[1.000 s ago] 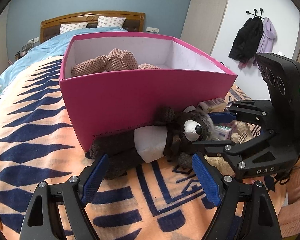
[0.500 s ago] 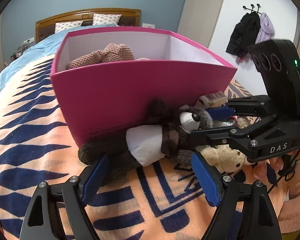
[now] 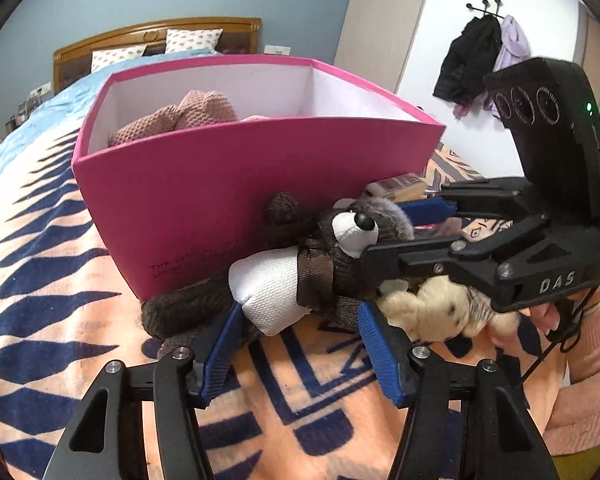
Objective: Organize objects
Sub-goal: 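Carry the grey raccoon into the pink box and open the right gripper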
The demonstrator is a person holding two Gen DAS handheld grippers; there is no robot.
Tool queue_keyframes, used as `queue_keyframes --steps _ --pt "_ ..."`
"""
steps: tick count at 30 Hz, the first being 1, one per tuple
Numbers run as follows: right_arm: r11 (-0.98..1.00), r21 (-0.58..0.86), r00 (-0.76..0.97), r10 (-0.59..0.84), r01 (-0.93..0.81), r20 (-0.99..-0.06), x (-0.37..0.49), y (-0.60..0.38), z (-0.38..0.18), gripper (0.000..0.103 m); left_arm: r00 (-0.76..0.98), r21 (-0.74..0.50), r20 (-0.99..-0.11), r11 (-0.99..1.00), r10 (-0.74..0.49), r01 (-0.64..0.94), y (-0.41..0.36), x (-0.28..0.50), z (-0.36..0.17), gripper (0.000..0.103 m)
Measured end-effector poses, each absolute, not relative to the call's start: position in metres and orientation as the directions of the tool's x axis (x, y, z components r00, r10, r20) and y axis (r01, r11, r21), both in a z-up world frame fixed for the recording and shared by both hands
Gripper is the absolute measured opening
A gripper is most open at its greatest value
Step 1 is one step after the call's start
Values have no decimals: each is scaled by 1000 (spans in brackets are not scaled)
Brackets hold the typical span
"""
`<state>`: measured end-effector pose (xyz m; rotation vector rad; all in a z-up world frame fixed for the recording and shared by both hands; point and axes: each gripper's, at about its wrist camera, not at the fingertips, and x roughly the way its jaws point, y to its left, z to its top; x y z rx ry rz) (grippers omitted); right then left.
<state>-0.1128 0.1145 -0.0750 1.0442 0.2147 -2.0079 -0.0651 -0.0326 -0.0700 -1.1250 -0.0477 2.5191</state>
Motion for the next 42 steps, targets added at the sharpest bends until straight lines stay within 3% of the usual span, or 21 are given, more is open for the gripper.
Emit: queue_keyframes --steps 12,21,28,42 --pt "-604 179 -376 -673 777 -637 -88 137 -19 52 -706 -88 -616 -921 349 -378 -27 -33 -7 61" --pt "-590 200 -408 -727 782 -552 -110 138 22 52 -769 -31 -562 -937 305 -349 -35 -69 37 62" --pt "-597 236 -406 -736 767 -542 -146 123 24 52 -749 -79 -595 -948 292 -307 -45 -115 37 62" --pt "-611 303 -332 -707 732 -625 -207 86 -13 52 -695 -61 -694 -977 188 -204 -59 -163 -1 62"
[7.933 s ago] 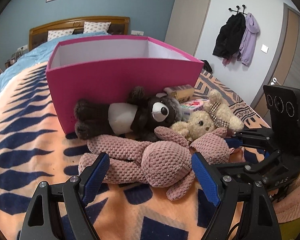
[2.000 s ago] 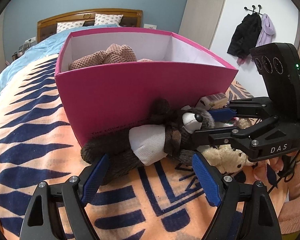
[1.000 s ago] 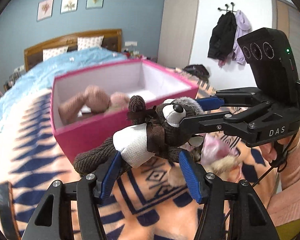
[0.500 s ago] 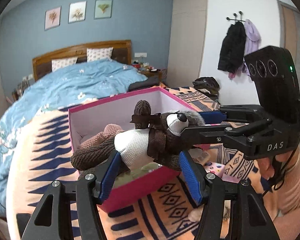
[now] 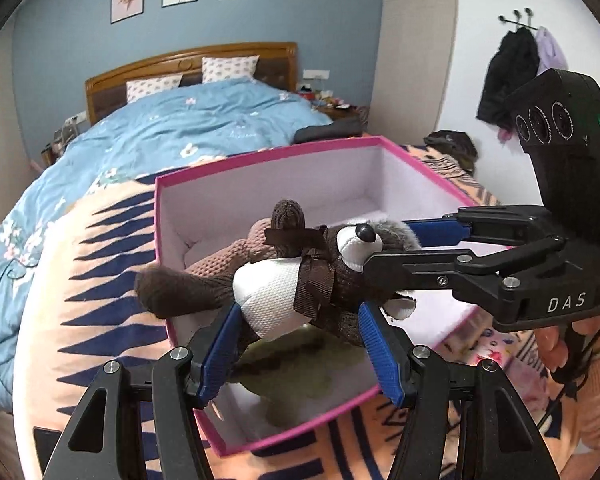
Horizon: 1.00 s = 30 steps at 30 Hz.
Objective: Organize objects
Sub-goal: 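Carry the grey raccoon into the pink box and open the right gripper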
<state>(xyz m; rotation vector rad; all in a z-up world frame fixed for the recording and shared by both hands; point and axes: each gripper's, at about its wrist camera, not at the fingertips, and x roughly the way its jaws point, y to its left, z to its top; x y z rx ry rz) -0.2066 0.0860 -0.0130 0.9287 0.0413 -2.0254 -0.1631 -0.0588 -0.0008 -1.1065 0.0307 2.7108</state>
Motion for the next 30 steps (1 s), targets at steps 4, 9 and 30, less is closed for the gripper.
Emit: queue_keyframes --steps 4,9,30 --pt "-622 339 -300 -695 706 -653 -222 79 -27 53 -701 -26 -699 -984 142 -174 -57 -168 -4 62" --pt "-655 371 -316 -688 658 -654 -229 88 -31 55 -714 -4 -689 -987 121 -163 -56 -164 -3 62" --pt "-621 343 -356 -728 705 -586 -181 125 -9 55 -798 -100 -563 -976 216 -193 -62 -113 15 78"
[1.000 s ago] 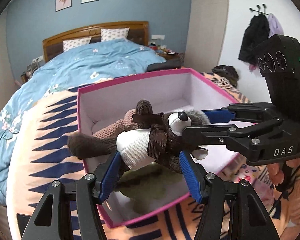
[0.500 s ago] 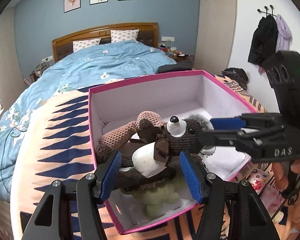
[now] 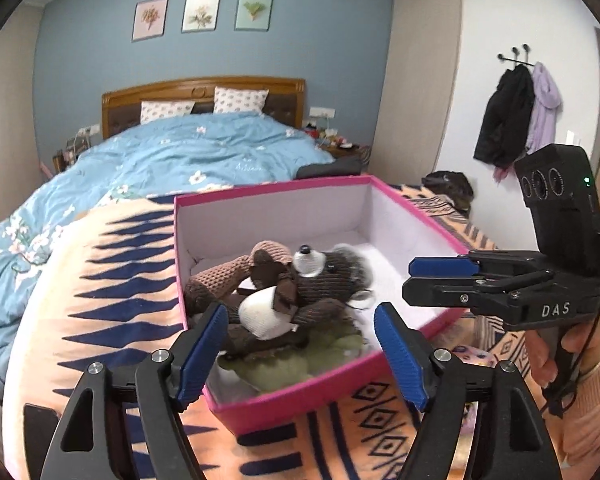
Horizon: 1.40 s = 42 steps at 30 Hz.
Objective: Organize objects
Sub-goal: 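Carry the grey raccoon into the pink box and open the right gripper, then move the right tool to the cream teddy bear and grasp it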
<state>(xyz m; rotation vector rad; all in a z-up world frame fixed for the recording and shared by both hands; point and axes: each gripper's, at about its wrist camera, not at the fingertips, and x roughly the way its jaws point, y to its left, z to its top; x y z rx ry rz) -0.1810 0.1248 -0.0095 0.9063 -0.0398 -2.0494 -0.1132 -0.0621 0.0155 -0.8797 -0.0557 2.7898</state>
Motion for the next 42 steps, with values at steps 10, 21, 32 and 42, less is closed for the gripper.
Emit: queue_keyframes --steps 10,21,32,42 --pt "-610 301 -389 -738 733 -551 -123 173 -5 55 -739 -77 -566 -917 364 -392 -12 -65 1 79" --pt "-622 291 -329 -688 727 -647 -69 209 -54 53 -617 -175 -650 -878 443 -446 14 -41 -47 79" --pt "-602 283 -281 -671 747 -686 -58 195 -68 46 -579 -190 -692 -882 431 -431 22 -31 -70 79" --pt "-519 205 -164 -578 829 -799 -75 133 -77 46 -579 -183 -718 -908 385 -377 2 -21 -80 79"
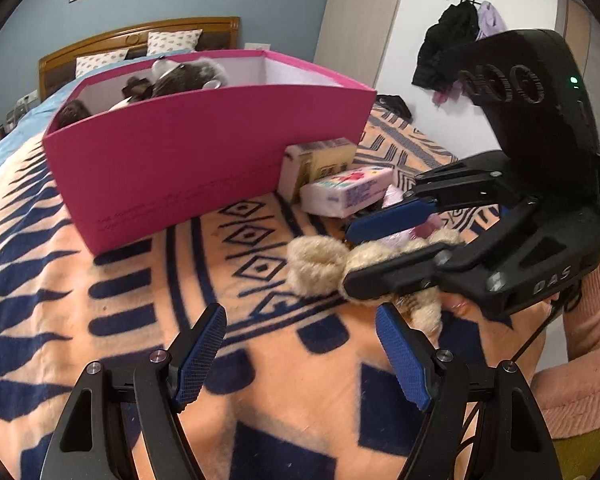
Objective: Organize objects
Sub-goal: 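Move the right tool to the cream teddy bear and grasp it, then lift the cream teddy bear with the right gripper toward the box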
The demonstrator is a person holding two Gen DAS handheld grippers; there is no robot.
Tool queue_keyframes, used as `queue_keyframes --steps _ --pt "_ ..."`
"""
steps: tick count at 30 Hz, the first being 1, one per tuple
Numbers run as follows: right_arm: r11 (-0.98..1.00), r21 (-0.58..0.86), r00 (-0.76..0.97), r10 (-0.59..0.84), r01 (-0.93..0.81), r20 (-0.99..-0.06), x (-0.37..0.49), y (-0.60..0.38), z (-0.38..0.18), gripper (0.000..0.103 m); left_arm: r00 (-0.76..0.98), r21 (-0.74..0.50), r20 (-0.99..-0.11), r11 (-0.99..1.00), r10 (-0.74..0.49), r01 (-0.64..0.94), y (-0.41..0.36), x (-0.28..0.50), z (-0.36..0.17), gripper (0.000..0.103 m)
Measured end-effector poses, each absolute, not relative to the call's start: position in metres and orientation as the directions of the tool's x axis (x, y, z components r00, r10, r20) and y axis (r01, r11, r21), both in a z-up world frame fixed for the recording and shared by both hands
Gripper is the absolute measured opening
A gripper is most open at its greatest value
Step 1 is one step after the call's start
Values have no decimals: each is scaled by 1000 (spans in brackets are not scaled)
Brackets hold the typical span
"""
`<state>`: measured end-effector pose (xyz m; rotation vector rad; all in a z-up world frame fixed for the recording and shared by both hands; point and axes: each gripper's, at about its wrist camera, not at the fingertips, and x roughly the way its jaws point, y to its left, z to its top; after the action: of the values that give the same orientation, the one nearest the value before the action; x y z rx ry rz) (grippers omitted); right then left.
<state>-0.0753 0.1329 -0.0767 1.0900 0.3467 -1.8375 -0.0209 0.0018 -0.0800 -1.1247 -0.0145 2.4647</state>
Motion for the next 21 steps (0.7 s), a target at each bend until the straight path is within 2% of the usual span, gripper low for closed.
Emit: queue_keyframes --steps 4,7,8,12,16,19,21 --pt "-490 186 -116 -523 852 -845 -82 118 -91 46 -572 -188 -725 -910 383 -371 -1 -20 -84 79" --pt "-493 164 -120 -494 854 -861 -85 116 -98 33 -571 -192 -724 -908 387 -373 -3 -19 -85 79" --pt "-496 163 -122 -494 853 -861 -85 117 -98 32 -570 -196 -723 -907 391 -374 -4 -19 -85 79" --pt "-515 201 -138 -546 833 -826 -89 128 -89 31 -547 -249 -708 -883 446 -397 -5 -21 -85 79" --pt "-517 316 -132 -656 795 -743 -97 146 -73 30 -507 -308 -683 -838 525 -451 1 -23 -83 79" --pt "-520 353 -152 -701 778 -697 -97 153 -64 21 -489 -342 -656 -804 575 -487 7 -27 -79 79" --pt "-516 368 -163 -723 774 -672 -96 156 -58 19 -485 -351 -645 -793 590 -497 11 -35 -77 79"
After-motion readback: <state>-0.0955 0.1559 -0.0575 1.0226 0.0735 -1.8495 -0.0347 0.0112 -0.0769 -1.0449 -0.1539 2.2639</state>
